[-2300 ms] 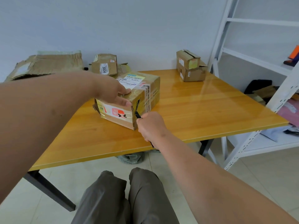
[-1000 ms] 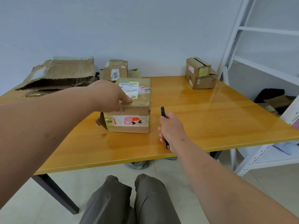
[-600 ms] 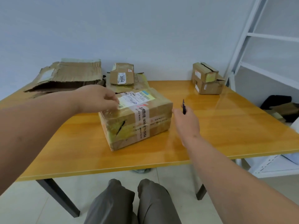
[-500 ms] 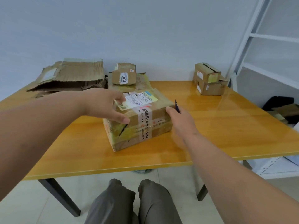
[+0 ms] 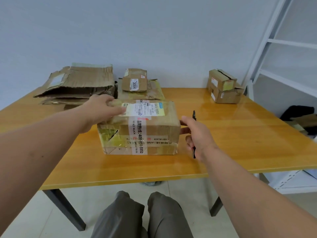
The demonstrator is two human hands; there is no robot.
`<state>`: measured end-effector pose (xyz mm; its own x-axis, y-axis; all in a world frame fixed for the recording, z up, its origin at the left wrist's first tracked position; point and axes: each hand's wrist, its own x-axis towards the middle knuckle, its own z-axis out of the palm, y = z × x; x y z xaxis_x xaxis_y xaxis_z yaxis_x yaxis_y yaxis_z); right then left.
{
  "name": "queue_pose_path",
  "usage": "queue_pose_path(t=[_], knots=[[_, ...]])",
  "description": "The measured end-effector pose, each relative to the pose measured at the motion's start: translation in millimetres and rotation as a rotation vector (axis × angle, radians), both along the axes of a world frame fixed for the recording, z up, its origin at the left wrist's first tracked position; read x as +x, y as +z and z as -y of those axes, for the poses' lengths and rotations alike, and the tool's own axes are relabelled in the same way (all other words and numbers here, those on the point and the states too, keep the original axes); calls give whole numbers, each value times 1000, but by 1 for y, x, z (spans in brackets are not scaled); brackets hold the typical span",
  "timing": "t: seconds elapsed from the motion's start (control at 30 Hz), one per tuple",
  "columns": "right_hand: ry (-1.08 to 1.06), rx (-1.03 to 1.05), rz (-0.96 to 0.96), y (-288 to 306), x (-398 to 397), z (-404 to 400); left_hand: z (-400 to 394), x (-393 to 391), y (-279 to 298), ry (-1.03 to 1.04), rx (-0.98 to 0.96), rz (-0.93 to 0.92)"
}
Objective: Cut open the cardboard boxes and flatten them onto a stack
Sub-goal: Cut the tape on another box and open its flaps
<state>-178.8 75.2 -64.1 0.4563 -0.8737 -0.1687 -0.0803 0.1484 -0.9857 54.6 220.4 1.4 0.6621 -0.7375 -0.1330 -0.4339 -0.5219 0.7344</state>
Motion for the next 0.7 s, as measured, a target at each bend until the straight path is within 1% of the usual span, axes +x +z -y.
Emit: queue_pose_path(t=[0.07, 0.13, 0.17, 0.23, 0.37, 0.43, 0.47, 0.5, 0.57, 0.7], knots=[[29, 17, -56, 2, 1, -3, 0, -2, -8, 109, 8, -129], [41, 53, -53, 5, 2, -3, 1, -2, -13, 155, -20, -335], [48, 60, -33, 7, 3, -2, 0, -3, -12, 157, -46, -396], [66, 48, 24, 13, 3, 2, 0, -1, -9, 143, -147, -455], [35, 46, 176, 25, 3, 8, -2, 4, 5, 66, -458, -456], [-25, 108, 250, 24, 1, 11, -4, 5, 10, 7, -559, -554], [-47, 127, 278, 21, 0, 12, -5, 4, 11, 26, -568, -593], [-61, 136, 294, 17, -2, 13, -7, 4, 9, 54, -551, -602], [-80, 131, 291, 12, -4, 13, -8, 3, 4, 98, -457, -554], [-112, -24, 105, 22, -1, 11, -8, -3, 2, 53, -377, -407]])
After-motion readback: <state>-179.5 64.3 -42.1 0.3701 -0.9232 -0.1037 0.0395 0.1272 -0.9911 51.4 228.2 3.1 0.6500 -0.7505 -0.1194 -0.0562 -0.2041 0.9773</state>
